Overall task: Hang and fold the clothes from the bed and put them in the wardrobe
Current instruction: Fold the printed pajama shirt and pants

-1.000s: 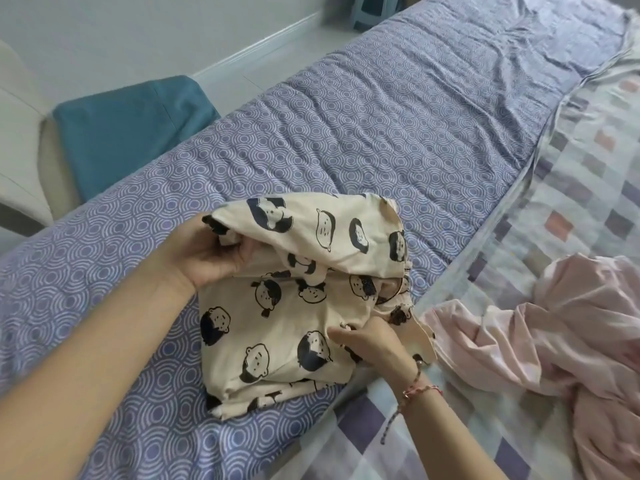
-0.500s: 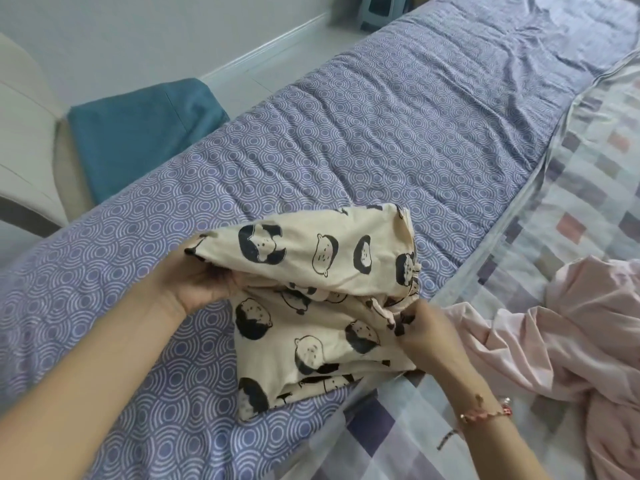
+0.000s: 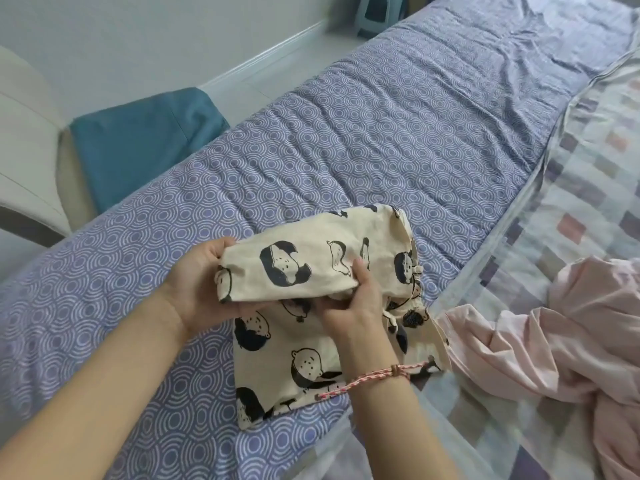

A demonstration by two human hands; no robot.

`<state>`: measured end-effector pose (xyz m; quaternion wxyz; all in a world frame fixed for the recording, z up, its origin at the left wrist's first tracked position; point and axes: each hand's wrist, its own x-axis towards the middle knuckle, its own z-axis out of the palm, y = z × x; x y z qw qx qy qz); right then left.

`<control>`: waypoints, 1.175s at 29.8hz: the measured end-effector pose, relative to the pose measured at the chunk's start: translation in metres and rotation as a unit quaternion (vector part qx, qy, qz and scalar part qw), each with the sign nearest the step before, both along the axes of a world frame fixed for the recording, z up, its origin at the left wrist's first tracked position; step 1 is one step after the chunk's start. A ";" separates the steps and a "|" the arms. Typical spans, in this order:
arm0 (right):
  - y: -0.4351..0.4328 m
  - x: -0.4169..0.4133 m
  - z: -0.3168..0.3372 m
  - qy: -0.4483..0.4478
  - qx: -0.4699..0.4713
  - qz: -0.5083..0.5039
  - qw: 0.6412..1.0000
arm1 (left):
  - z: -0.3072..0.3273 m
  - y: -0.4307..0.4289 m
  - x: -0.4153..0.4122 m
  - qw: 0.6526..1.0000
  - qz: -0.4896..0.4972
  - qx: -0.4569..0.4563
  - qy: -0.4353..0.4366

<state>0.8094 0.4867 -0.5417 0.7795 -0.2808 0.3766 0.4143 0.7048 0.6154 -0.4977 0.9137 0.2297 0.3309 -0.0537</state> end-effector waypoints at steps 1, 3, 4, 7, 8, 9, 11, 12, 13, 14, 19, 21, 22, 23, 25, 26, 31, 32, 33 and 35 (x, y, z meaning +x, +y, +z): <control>-0.003 0.008 0.001 -0.030 -0.067 0.021 0.997 | 0.001 0.003 -0.001 1.000 -0.013 0.022 0.012; -0.009 0.024 0.003 -0.130 -0.195 0.039 0.971 | 0.004 0.005 -0.001 0.995 -0.040 0.086 0.043; -0.012 0.032 0.005 -0.204 -0.252 0.034 0.945 | 0.004 0.007 0.001 0.991 -0.045 0.115 0.050; -0.025 0.032 0.033 -0.444 -0.275 -0.025 0.852 | -0.001 0.010 -0.001 0.979 -0.047 0.184 0.076; -0.032 0.024 0.039 -0.484 -0.260 -0.043 0.834 | -0.004 0.008 -0.005 0.972 -0.055 0.210 0.087; -0.042 0.011 0.042 -0.495 -0.261 -0.048 0.827 | -0.012 0.006 -0.013 0.964 -0.064 0.234 0.107; -0.067 -0.015 0.023 -0.443 -0.326 -0.003 0.835 | -0.029 -0.004 -0.033 0.955 -0.101 0.238 0.145; -0.079 -0.027 0.009 -0.389 -0.372 0.032 0.842 | -0.040 -0.013 -0.044 0.950 -0.136 0.231 0.163; -0.092 -0.035 -0.006 -0.336 -0.391 0.070 0.854 | -0.046 -0.020 -0.052 0.940 -0.169 0.232 0.183; -0.104 -0.036 -0.020 -0.283 -0.374 0.108 0.877 | -0.053 -0.026 -0.059 0.928 -0.207 0.237 0.201; -0.116 -0.006 -0.037 -0.261 -0.294 0.237 0.888 | -0.064 -0.023 -0.066 0.942 -0.218 0.170 0.189; -0.102 -0.002 -0.034 -0.341 -0.379 0.312 0.802 | -0.064 -0.018 -0.060 0.969 -0.147 0.136 0.146; -0.094 -0.005 -0.035 -0.372 -0.426 0.344 0.750 | -0.066 -0.017 -0.055 0.976 -0.106 0.129 0.138; -0.087 -0.008 -0.037 -0.406 -0.482 0.381 0.676 | -0.070 -0.016 -0.049 0.980 -0.067 0.125 0.136; -0.077 -0.017 -0.045 -0.466 -0.561 0.429 0.533 | -0.081 -0.020 -0.040 0.966 -0.010 0.182 0.181; -0.077 -0.019 -0.048 -0.492 -0.584 0.413 0.497 | -0.086 -0.023 -0.036 0.946 0.001 0.236 0.224; -0.117 0.008 -0.059 -0.362 -0.612 0.189 0.677 | -0.108 -0.029 -0.035 0.882 0.033 0.360 0.301; -0.130 0.017 -0.061 -0.326 -0.603 0.155 0.711 | -0.106 -0.028 -0.035 0.888 0.023 0.349 0.299; -0.141 0.024 -0.062 -0.311 -0.590 0.137 0.732 | -0.102 -0.025 -0.035 0.900 0.006 0.325 0.290; -0.153 0.043 -0.052 -0.335 -0.561 0.167 0.738 | -0.084 -0.015 -0.033 0.939 -0.041 0.240 0.244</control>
